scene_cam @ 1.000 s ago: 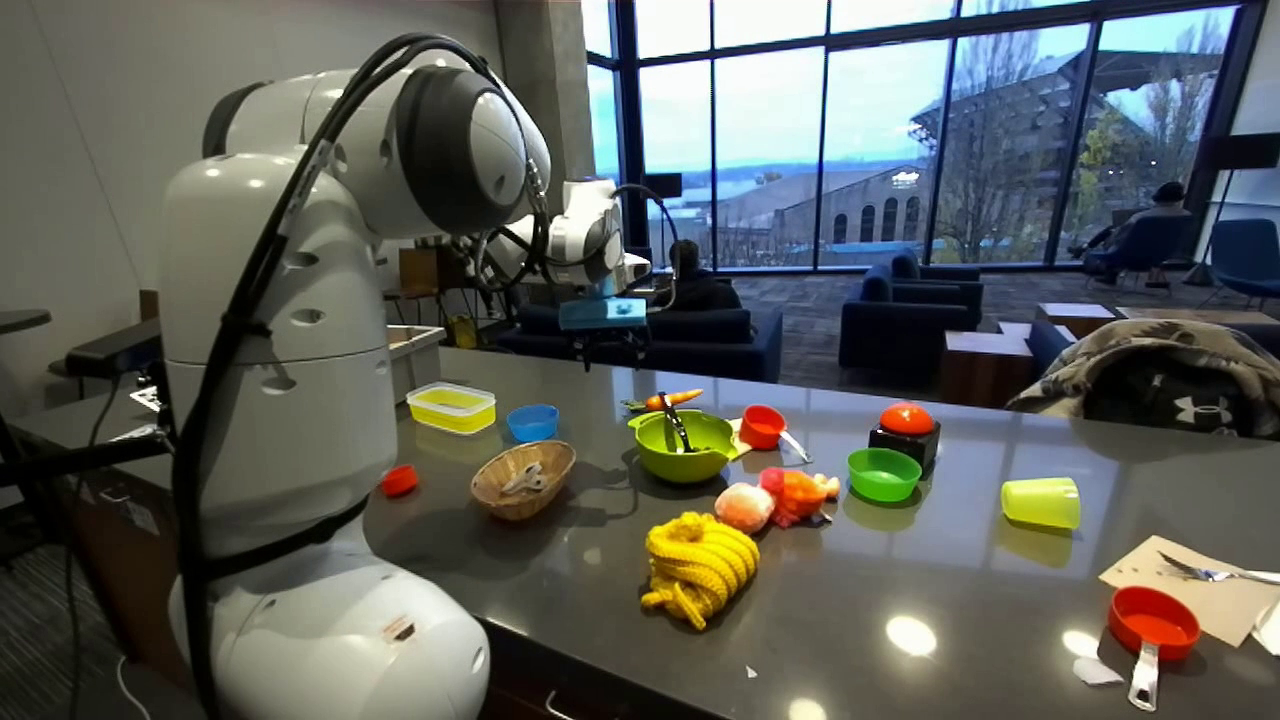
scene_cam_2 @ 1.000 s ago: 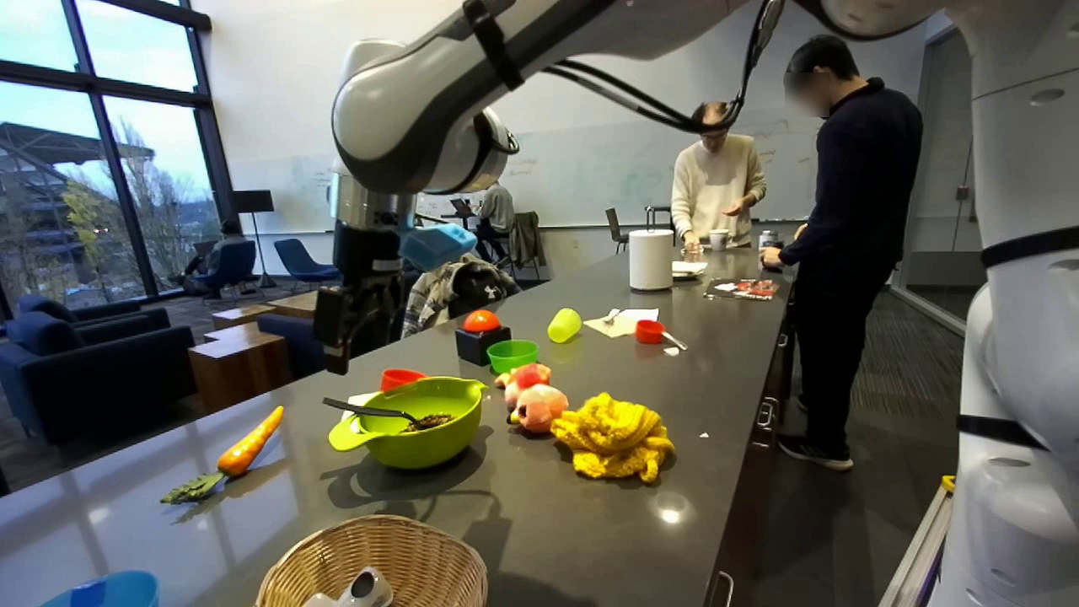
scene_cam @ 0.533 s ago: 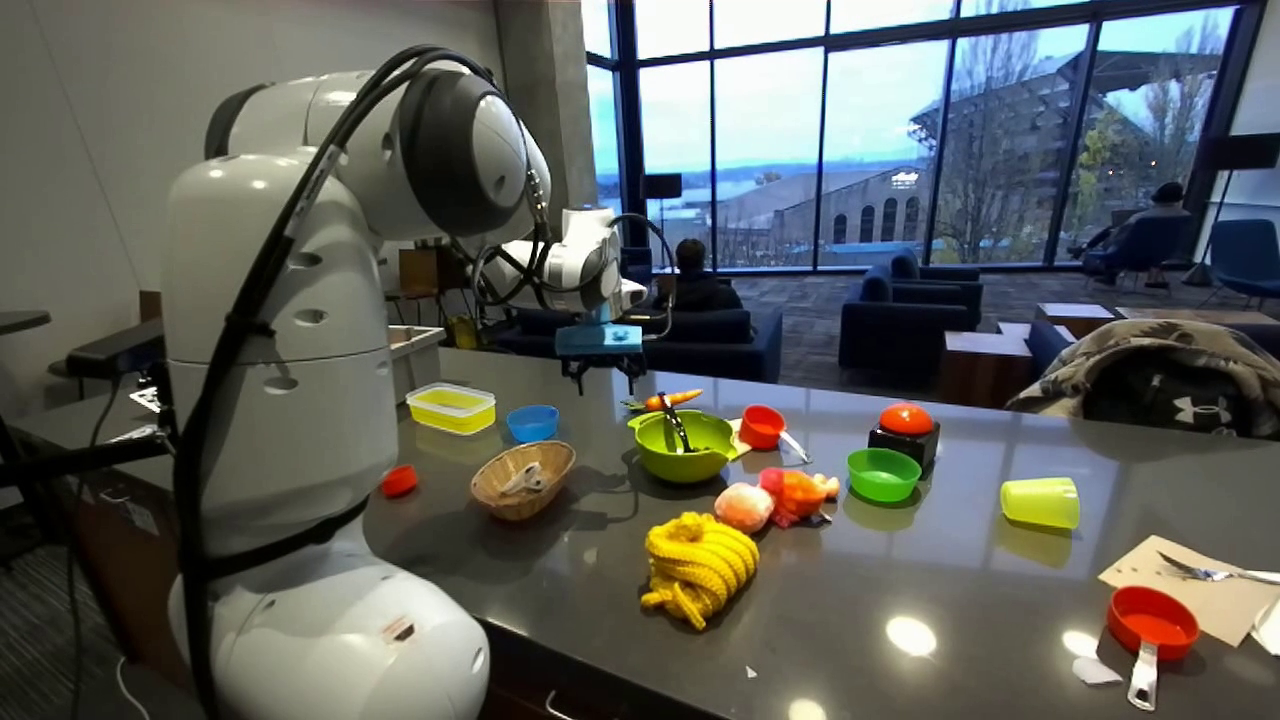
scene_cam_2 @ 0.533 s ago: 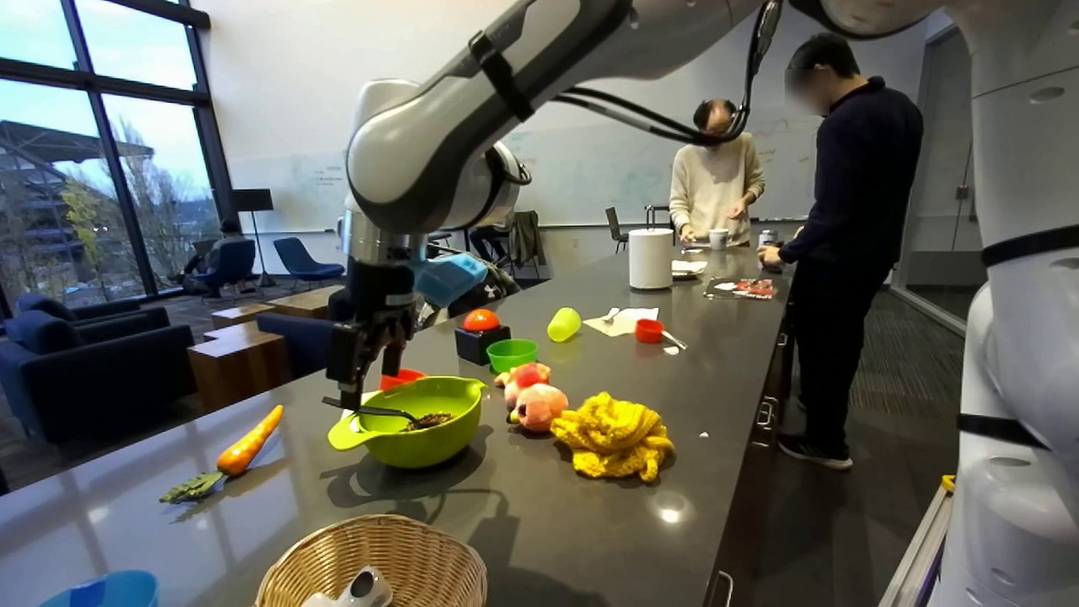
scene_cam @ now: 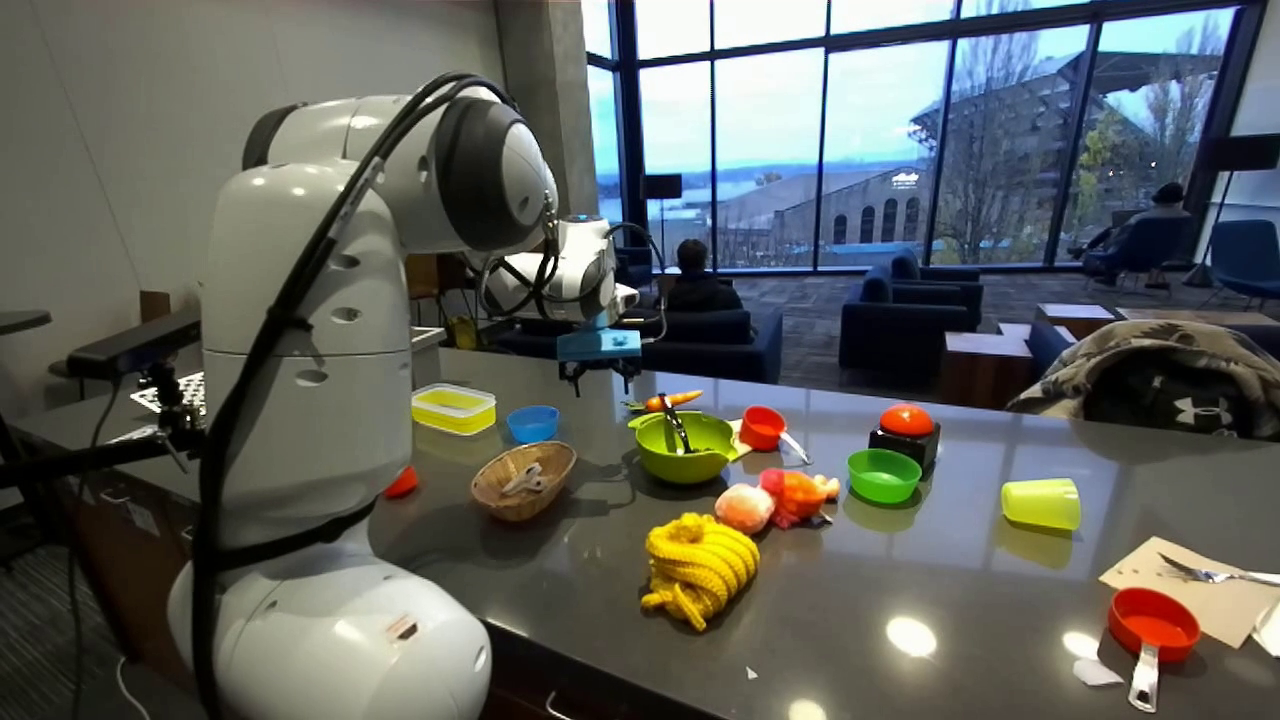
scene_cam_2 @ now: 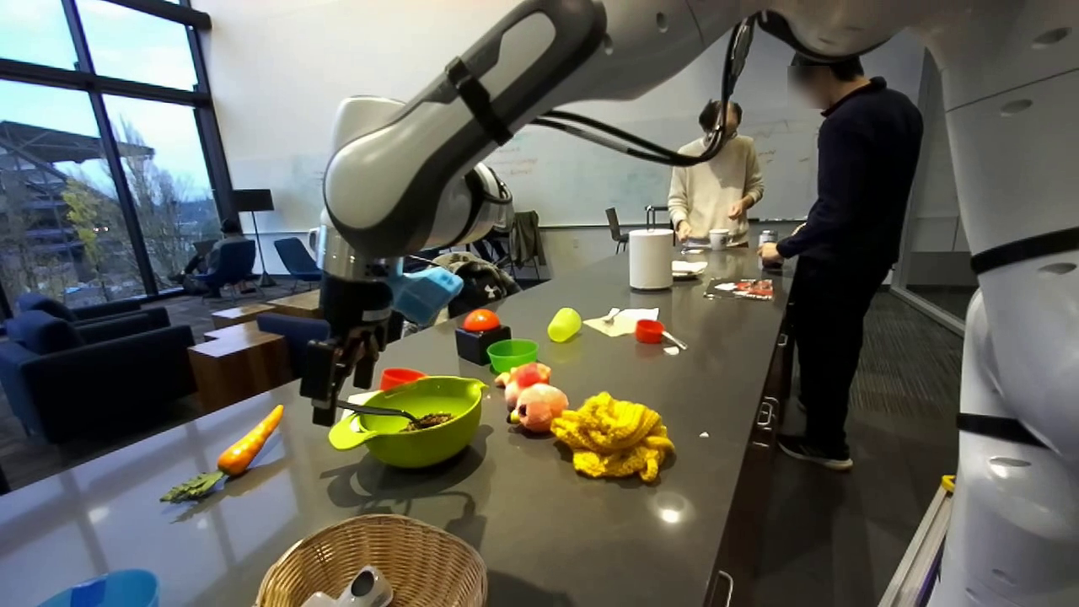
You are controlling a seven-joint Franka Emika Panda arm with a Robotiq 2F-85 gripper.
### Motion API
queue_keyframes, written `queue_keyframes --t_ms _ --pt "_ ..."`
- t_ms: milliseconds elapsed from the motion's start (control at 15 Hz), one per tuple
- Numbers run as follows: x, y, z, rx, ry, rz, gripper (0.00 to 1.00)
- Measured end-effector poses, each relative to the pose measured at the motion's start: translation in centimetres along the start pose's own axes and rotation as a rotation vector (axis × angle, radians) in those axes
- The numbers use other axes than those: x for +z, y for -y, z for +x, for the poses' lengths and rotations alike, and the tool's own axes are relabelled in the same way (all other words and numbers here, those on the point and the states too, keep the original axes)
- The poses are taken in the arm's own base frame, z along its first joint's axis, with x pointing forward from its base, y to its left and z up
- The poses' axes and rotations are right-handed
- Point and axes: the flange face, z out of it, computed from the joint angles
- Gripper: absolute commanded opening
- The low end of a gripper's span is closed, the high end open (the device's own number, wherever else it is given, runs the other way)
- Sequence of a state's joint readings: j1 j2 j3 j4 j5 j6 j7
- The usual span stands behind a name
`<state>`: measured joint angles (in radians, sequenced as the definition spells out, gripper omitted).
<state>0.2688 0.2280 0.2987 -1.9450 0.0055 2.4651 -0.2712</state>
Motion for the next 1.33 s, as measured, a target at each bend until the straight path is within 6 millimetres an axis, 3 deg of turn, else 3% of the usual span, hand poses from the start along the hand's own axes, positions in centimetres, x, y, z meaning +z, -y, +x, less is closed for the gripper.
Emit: queue_keyframes --t_ms 600,1333 --pt "-1.3 -5.0 4.8 -0.012 -0.074 -0.074 1.00" --pt "4.0 -9.1 6.6 -0.022 -0.042 -0.057 1.00"
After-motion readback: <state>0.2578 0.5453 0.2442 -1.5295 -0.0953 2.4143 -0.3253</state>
